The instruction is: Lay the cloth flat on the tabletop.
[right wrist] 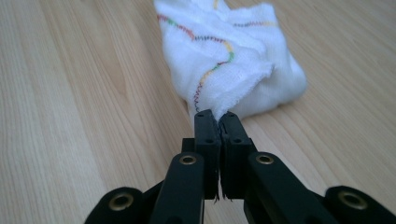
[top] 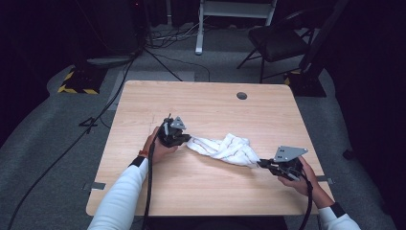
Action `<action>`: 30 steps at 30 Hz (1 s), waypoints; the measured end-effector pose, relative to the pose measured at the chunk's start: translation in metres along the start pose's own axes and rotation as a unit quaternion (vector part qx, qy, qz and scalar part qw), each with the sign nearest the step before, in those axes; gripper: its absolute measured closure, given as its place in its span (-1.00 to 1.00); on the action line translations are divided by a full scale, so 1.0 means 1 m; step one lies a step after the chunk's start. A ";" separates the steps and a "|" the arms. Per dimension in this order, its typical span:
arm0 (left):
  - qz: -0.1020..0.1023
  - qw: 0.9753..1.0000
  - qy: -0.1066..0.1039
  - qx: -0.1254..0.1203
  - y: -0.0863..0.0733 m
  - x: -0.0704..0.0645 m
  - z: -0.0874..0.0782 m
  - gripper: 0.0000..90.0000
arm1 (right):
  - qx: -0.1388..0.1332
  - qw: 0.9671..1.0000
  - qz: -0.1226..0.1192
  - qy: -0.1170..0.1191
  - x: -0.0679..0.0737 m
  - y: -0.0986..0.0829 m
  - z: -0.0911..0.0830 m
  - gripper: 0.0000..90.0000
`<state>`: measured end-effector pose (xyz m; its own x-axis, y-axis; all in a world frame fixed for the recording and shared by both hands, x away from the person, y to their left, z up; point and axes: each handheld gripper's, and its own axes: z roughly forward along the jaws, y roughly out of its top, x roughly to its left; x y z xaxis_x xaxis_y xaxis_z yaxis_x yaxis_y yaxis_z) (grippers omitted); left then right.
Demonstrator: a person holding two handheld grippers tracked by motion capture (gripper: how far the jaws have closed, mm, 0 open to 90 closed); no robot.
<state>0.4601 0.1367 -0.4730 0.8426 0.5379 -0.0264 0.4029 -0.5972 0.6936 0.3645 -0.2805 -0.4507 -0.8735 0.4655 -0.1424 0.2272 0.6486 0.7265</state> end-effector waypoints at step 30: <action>0.057 0.997 -0.036 0.029 0.013 -0.070 0.011 -0.26 | -0.016 0.998 0.060 -0.003 0.007 0.015 0.011 -0.02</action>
<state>0.4104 0.0849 -0.4702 0.9067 0.4218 -0.0037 0.3218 -0.6861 0.6525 0.3667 -0.2603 -0.4481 -0.8381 0.5426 -0.0564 0.3169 0.5684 0.7593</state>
